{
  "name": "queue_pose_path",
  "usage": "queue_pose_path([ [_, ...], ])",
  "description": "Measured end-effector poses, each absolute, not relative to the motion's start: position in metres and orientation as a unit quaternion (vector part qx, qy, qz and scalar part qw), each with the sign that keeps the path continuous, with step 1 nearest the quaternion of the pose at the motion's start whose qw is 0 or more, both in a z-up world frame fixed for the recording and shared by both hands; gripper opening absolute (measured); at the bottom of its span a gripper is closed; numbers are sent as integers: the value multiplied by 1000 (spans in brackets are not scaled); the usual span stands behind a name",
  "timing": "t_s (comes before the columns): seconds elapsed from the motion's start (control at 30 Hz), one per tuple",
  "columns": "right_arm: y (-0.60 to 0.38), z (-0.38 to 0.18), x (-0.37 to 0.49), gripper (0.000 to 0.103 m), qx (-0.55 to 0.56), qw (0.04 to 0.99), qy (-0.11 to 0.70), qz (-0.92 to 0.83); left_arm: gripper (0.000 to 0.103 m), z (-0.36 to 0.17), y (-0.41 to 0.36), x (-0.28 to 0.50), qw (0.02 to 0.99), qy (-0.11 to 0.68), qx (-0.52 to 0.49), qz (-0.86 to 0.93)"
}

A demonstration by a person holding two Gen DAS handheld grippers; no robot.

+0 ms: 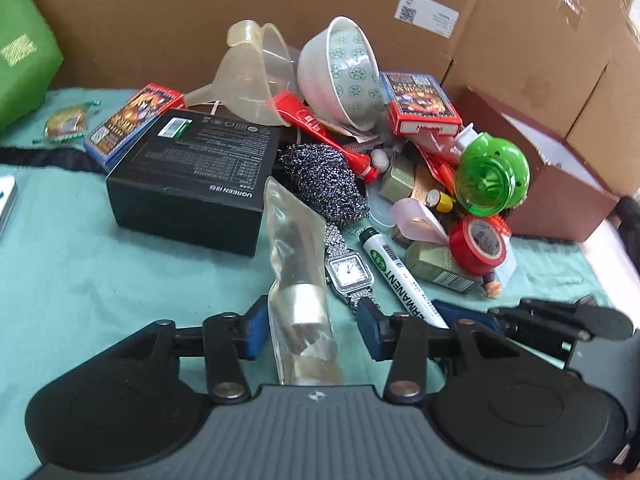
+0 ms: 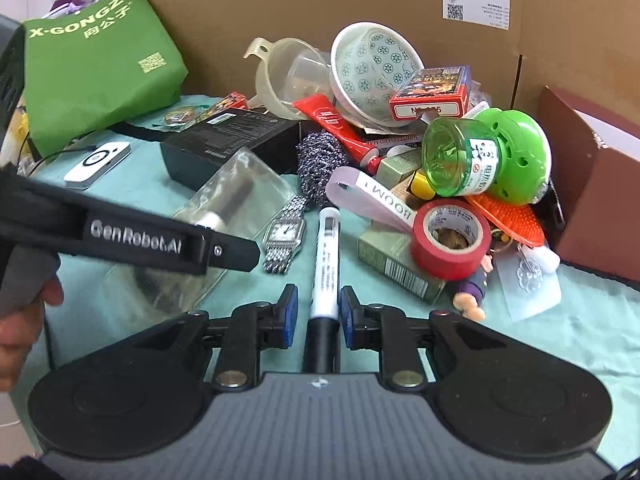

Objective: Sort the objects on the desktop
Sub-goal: 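Grasp the white marker with the right tool while the left tool grasps the bagged metal item, then carry both items into the maroon box and open both tools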

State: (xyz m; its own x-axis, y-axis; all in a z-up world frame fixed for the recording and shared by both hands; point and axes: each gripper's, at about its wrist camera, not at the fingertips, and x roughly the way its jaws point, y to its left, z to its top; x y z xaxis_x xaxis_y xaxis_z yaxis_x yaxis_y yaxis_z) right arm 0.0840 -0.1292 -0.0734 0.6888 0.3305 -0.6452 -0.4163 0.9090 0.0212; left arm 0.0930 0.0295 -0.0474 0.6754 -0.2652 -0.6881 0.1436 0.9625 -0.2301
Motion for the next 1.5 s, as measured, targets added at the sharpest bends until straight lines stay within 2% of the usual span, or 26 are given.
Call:
queue_pose_path([
  [0.03, -129, -74, 86, 22, -62, 917, 337, 204, 30, -48, 28, 94, 912, 389, -70, -108],
  [0.23, -129, -76, 91, 23, -56, 916, 338, 210, 31, -49, 24, 88, 917, 383, -53, -103],
  [0.37, -137, -73, 87, 13, -40, 912, 347, 216, 23, -47, 22, 80, 914, 388, -59, -105],
  [0.5, -147, -67, 72, 13, -24, 912, 342, 223, 21, -38, 19, 64, 914, 383, -75, -112],
  [0.9, -196, 3, 25, 13, -7, 945, 243, 218, 21, 47, -27, 38, 941, 280, -75, -176],
  [1.17, -253, 69, 42, 13, -41, 972, 171, 154, 21, 92, -107, 99, 928, 256, -86, -257],
  [1.5, -340, 91, 130, 13, -52, 978, 193, 63, 21, 98, -211, 224, 887, 311, -129, -316],
])
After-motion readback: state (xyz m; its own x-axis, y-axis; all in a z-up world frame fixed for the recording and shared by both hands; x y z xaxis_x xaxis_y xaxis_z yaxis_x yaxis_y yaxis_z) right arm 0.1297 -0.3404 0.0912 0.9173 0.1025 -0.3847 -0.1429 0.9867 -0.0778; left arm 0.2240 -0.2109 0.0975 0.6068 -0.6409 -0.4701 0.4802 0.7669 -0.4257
